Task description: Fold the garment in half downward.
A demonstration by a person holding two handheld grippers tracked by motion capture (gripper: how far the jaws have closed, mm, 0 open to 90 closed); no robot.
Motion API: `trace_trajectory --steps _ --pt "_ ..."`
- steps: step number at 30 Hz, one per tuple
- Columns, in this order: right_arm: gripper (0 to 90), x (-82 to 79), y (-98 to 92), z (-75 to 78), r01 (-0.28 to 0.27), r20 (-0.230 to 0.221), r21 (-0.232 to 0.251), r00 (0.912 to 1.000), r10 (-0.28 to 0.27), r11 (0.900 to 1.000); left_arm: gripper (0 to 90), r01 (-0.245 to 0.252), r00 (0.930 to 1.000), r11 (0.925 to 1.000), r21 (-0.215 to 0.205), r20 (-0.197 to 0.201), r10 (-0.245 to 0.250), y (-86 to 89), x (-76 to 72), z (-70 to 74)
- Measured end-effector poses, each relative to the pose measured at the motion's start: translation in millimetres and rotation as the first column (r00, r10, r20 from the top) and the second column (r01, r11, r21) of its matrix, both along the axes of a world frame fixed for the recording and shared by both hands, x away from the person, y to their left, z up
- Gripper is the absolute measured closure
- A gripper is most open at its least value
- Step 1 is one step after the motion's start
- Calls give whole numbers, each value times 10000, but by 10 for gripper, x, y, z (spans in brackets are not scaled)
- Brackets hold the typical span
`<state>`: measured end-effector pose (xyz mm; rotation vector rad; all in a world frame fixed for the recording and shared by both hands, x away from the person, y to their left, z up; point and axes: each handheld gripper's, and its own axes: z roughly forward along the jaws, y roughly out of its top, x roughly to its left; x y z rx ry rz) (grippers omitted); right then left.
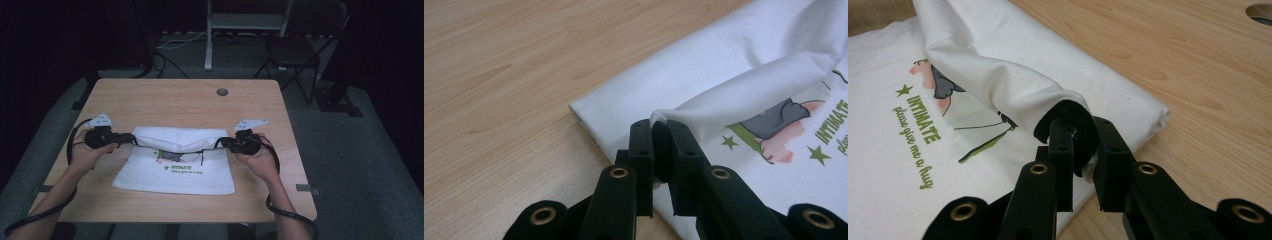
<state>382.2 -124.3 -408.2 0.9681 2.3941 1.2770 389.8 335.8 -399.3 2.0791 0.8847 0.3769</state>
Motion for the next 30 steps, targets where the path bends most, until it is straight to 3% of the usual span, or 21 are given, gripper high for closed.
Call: trace_trajectory --steps 30 --pt "806 -121 -22 -14 -180 78 -166 9998 181 9997 824 261 9996 9996 144 81 -262 30 -151 4"
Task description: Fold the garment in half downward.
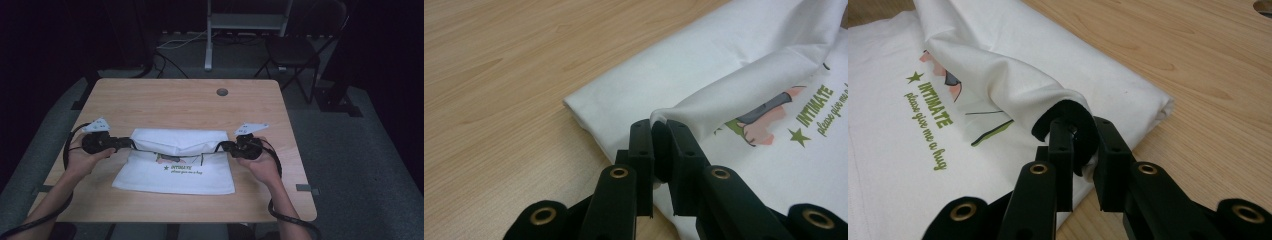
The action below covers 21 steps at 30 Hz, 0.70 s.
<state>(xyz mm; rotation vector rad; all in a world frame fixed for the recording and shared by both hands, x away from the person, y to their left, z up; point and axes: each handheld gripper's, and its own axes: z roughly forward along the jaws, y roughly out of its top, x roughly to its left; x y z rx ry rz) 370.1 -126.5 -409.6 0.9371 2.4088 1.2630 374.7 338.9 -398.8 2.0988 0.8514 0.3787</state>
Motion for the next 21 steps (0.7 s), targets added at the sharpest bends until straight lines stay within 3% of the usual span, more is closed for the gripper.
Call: trace_trajectory --steps 21 --pt "804 -103 7 9 -163 105 -33 9998 163 9999 824 146 9998 9997 183 146 -149 37 -148 -9"
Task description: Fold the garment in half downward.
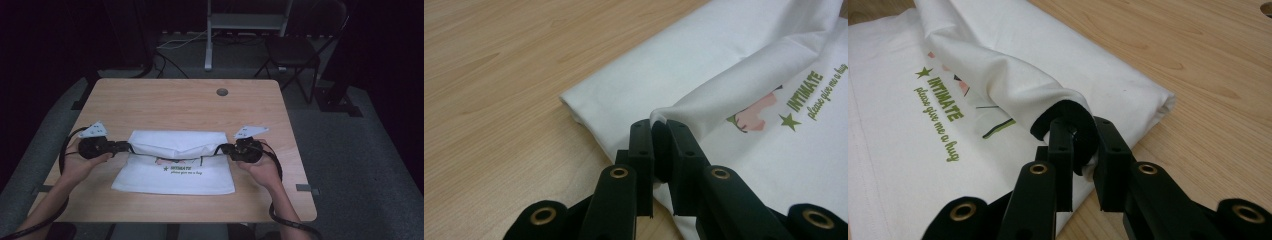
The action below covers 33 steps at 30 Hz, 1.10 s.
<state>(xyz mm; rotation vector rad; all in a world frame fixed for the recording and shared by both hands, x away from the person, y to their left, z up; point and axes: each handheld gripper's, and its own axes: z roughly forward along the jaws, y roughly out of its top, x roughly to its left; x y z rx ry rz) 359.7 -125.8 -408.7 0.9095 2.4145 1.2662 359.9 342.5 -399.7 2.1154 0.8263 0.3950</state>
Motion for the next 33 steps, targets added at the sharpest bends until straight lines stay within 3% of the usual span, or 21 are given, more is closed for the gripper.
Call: trace_trajectory --steps 16,33 --pt "803 -138 3 11 -270 172 -154 9995 273 9995 824 199 9998 9998 91 57 -200 15 -136 -19" --pt "802 -242 10 -48 -393 35 -242 9992 394 9989 824 312 9995 9994 158 21 -312 26 -250 -49"
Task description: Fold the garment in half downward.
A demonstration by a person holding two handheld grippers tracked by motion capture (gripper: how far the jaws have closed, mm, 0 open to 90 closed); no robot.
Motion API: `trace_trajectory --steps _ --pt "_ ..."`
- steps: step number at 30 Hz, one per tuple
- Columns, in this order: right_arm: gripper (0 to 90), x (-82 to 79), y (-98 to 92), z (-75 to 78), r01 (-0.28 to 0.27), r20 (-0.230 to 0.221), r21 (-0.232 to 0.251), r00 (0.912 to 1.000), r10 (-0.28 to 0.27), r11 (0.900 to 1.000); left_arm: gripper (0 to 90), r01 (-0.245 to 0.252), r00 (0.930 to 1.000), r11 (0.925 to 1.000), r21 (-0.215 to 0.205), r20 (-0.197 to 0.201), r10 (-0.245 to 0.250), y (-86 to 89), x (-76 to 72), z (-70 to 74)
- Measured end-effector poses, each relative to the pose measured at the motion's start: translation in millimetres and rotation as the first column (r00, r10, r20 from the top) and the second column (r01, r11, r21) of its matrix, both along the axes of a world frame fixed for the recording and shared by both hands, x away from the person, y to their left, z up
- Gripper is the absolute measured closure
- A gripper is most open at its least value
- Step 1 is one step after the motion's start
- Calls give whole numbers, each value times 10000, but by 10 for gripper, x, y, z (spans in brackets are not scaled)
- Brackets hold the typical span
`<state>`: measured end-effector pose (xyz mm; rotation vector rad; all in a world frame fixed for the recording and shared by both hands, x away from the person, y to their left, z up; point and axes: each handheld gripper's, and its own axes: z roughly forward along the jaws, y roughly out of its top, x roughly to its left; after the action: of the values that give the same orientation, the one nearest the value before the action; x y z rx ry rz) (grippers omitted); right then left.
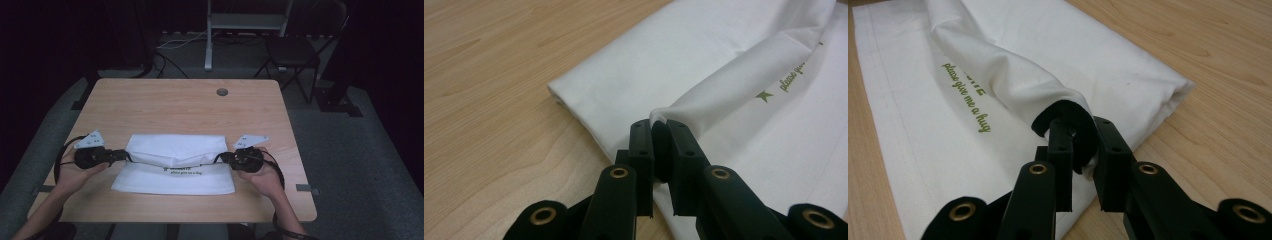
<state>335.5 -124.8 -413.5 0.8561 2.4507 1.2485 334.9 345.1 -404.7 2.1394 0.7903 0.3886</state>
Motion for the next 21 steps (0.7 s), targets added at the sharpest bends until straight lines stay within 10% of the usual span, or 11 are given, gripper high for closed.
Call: trace_trajectory --steps 21 --pt "799 -103 4 14 -143 100 -32 9998 143 9999 824 167 9997 9998 -51 180 -166 8 -150 23"
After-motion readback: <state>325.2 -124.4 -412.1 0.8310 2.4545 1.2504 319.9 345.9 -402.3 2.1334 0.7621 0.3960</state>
